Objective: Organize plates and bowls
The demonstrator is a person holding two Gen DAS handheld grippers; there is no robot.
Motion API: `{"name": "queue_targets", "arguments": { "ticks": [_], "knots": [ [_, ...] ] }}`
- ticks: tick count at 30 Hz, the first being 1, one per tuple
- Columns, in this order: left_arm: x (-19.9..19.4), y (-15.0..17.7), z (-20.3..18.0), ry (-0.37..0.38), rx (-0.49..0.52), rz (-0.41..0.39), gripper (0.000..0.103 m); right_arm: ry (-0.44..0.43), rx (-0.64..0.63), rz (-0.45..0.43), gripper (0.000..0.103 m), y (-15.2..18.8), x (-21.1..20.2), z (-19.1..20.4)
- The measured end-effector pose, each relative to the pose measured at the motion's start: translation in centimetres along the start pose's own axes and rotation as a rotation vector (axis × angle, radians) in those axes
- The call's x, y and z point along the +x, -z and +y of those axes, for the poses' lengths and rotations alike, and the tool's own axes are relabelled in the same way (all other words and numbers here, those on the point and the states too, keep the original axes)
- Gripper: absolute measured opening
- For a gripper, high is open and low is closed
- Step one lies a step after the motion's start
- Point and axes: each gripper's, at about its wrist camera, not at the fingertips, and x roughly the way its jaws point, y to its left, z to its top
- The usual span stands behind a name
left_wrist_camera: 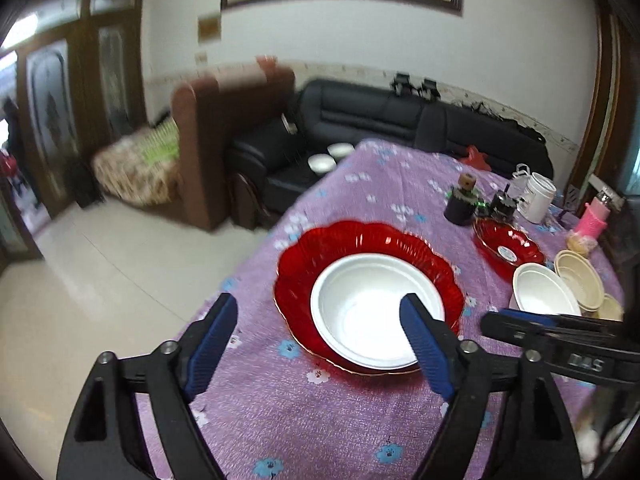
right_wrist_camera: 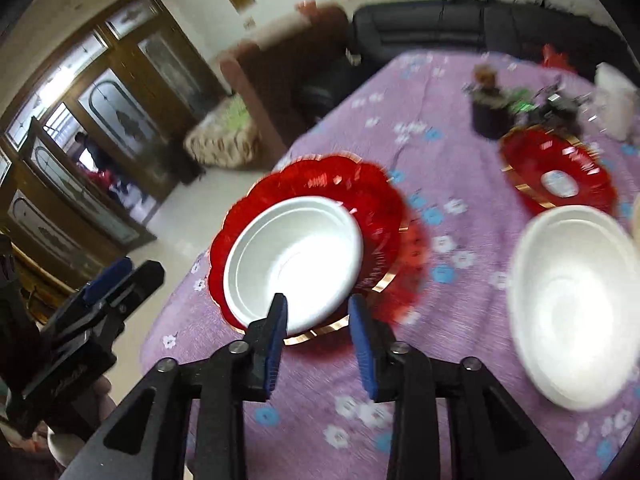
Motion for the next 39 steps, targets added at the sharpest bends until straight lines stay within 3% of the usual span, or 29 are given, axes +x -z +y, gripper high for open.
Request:
{"name": "queue_targets", "arguments": {
  "ticks": [3, 7, 14, 21, 28, 34, 39],
  "knots": [
    [-2.3, 0.7, -1.9, -0.051, 0.027, -0.073, 0.095, 0.065, -0.036, -0.106, 0.052, 2.1, -3.7, -1.2],
    [-4.3, 2.1, -4.5, -0.050, 0.057, -0.106, 0.096, 0.156, -0.063, -0.209, 0.068, 4.4, -7.2, -2.7],
    [-5.6, 4.4, -8.4, 0.023, 0.096, -0.040, 0.096, 0.229, 0.056, -0.295, 0.070, 8.6, -13.1, -9.0],
    [-5.3, 5.7, -10.4, 0.072, 0.110, 0.014, 0.096, 0.291, 0.211, -0.320, 0.069, 11.0, -16.6, -15.6],
    [-3.8, 6.4, -11.8, 0.125, 0.111, 0.089, 0.096, 0.281, 0.291, -0.300, 0.069, 11.1, -16.3, -18.6],
    [-3.2, 6.5, -12.7, 0.137, 0.128, 0.108, 0.096, 0.225, 0.334, -0.278, 0.069, 7.8, -12.9, -18.7],
    [-1.8, 5.0, -13.3, 0.181, 0.124, 0.153, 0.096, 0.237, 0.360, -0.271, 0.069, 5.2, -10.0, -18.8]
  ]
}}
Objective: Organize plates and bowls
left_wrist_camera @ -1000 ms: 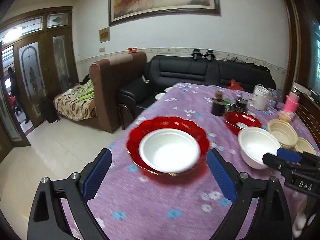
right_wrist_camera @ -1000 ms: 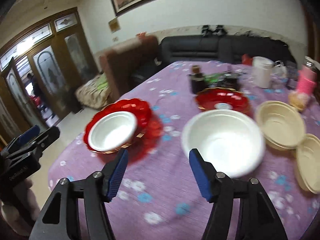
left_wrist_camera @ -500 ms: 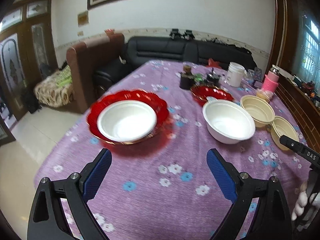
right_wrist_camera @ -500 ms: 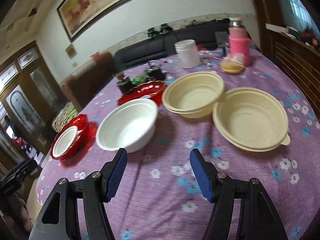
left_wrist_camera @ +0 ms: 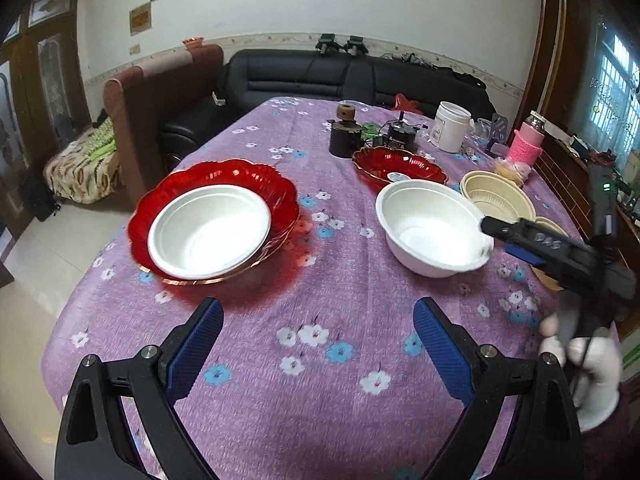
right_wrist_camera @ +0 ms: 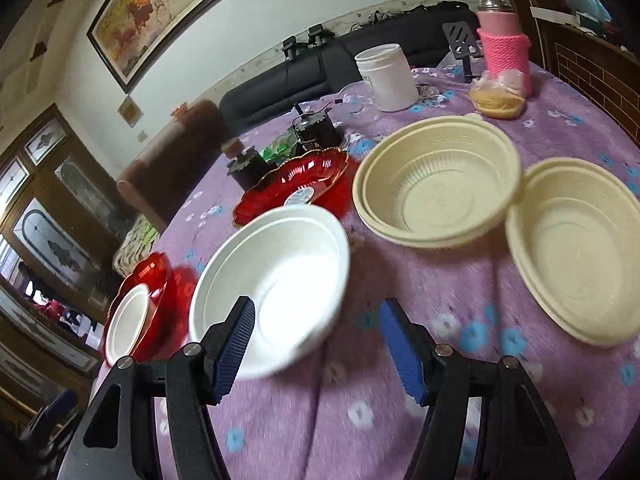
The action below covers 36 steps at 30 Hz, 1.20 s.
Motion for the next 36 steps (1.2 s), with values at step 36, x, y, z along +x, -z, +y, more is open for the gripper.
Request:
{"name": "queue_targets", "arguments": {
  "ticks": [36],
  "knots": [
    [27.0, -18.2, -1.2, 0.168, -0.171, 0.471, 0.068, 0.123, -0.062, 0.335, 0.056, -17.4, 14.7, 0.4]
  ]
}}
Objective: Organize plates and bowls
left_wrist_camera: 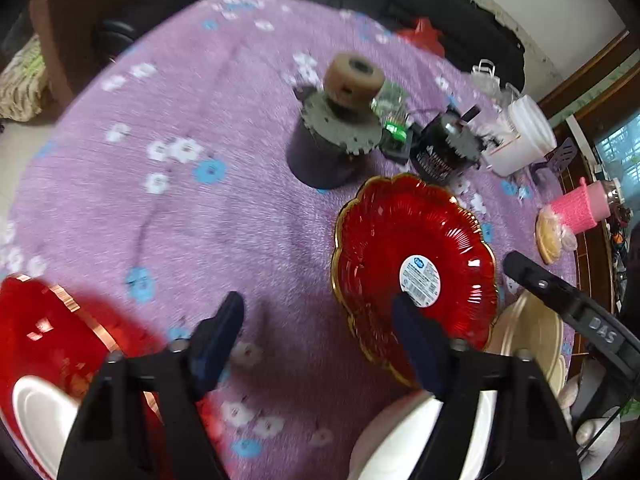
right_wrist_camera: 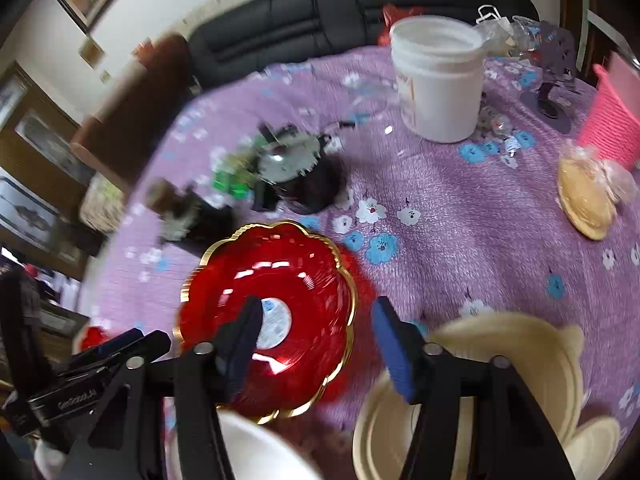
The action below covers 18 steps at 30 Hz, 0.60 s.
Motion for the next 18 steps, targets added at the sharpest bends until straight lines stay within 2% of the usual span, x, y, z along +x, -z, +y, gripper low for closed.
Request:
{"name": "queue_targets", "arguments": {
  "ticks": [5, 8, 9, 11, 12, 13, 15, 18],
  "knots": [
    [2.9, -0.4, -0.5, -0.003, 0.002, 0.056, 0.067, 0.046, -0.008, 0.076, 0.048, -0.2, 3.2, 0.0],
    [3.4, -0.4, -1.8, -0.004, 0.041, 0.045, 0.067, 0.056, -0.006, 0.085, 0.036, -0.1, 3.9, -0.3],
    [3.4, -0.4, -2.0, -0.009, 0.047, 0.039, 0.063, 0.051, 0.001, 0.085, 0.027, 0.0, 4.1, -0.5],
    [3.5, 0.0, -2.8, -0.012, 0.067, 0.038, 0.046, 0.046, 0.009, 0.084, 0.019, 0.3, 4.2, -0.7],
    [3.6, 0.2, -3.2, -0.006, 0.083, 0.043, 0.034, 0.048, 0.002, 0.078, 0.014, 0.4, 4.2, -0.6],
    [3.6, 0.4, -3.5, -0.021, 0.097, 0.040, 0.031, 0.048, -0.004, 0.067, 0.014, 0.5, 3.9, -0.5],
    [3.2, 0.8, -3.5, 0.005, 0.094, 0.028, 0.028, 0.075, -0.009, 0.036, 0.013, 0.7, 3.3, -0.4],
    [1.6, 1.4, -3.2, 0.038, 0.086, -0.007, 0.024, 0.040, 0.019, -0.008, 0.010, 1.1, 1.5, -0.8]
  ]
}}
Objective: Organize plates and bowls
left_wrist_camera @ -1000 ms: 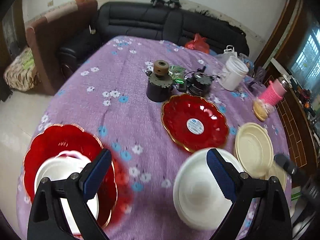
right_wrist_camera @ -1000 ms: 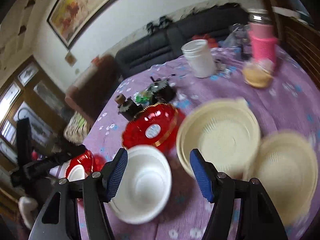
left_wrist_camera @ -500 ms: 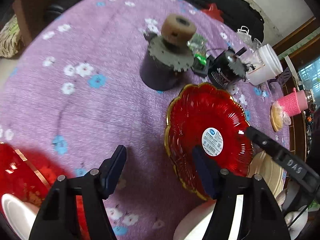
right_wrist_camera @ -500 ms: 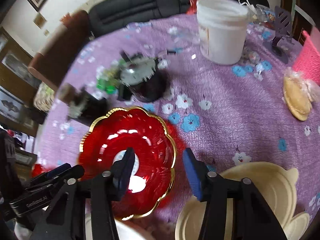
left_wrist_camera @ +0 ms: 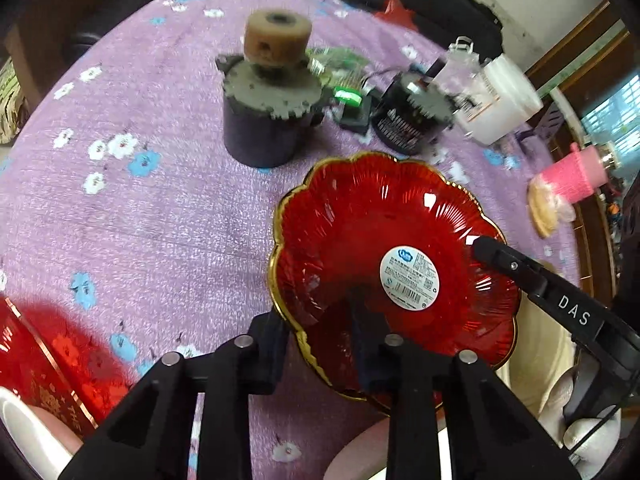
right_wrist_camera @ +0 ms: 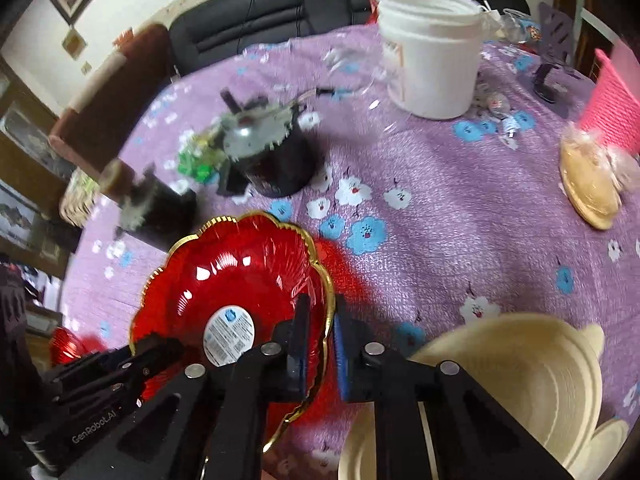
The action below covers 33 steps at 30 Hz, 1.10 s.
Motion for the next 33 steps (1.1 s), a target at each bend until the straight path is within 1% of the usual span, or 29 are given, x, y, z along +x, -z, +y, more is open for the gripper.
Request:
{"name": "queue_targets", "arguments": {
  "ticks": [3, 7, 9, 11, 13, 14, 17, 20, 23, 26, 29, 33],
  "knots": [
    [-2.3, 0.7, 0.0, 0.002, 0.009, -0.048, 0.023, -0.024, -0.003, -0.042, 0.010, 0.5, -1.9, 0.5],
    [-5.3, 1.2, 0.2, 0.004, 0.007, -0.106, 0.023, -0.023, -0.034, -0.123, 0.010, 1.1, -4.5, 2.3],
    [-7.3, 1.7, 0.7, -0.008, 0.015, -0.146, 0.023, -0.049, -0.030, -0.155, 0.010, 1.4, -5.7, 3.3],
    [-9.4, 2.4, 1.2, -0.031, 0.028, -0.182, 0.023, -0.060, -0.058, -0.171, 0.010, 1.8, -6.9, 4.7],
    [-11.2, 3.4, 2.1, -0.045, 0.038, -0.209, 0.023, -0.081, -0.079, -0.182, 0.010, 2.4, -7.8, 6.3],
    [-12.5, 4.4, 3.0, -0.053, 0.041, -0.229, 0.024, -0.099, -0.092, -0.187, 0.010, 3.0, -8.4, 7.4],
    [-14.5, 6.4, 5.3, -0.067, 0.022, -0.265, 0.024, -0.148, -0.129, -0.184, 0.010, 4.4, -9.0, 10.1],
    [-16.4, 8.7, 8.7, -0.083, -0.018, -0.287, 0.024, -0.178, -0.192, -0.172, 0.010, 6.2, -8.7, 13.8],
    [-17.7, 10.7, 12.4, -0.106, -0.069, -0.296, 0.024, -0.204, -0.251, -0.147, 0.011, 8.0, -7.7, 17.5],
    [-18.3, 12.4, 15.2, -0.141, -0.101, -0.300, 0.024, -0.225, -0.298, -0.120, 0.011, 9.5, -6.2, 20.2],
    [-18.3, 14.0, 17.0, -0.169, -0.114, -0.296, 0.024, -0.245, -0.317, -0.084, 0.011, 11.0, -4.5, 22.1],
    [-17.4, 15.7, 18.9, -0.178, -0.133, -0.275, 0.024, -0.247, -0.331, -0.043, 0.011, 12.9, -2.5, 23.0]
  ]
}}
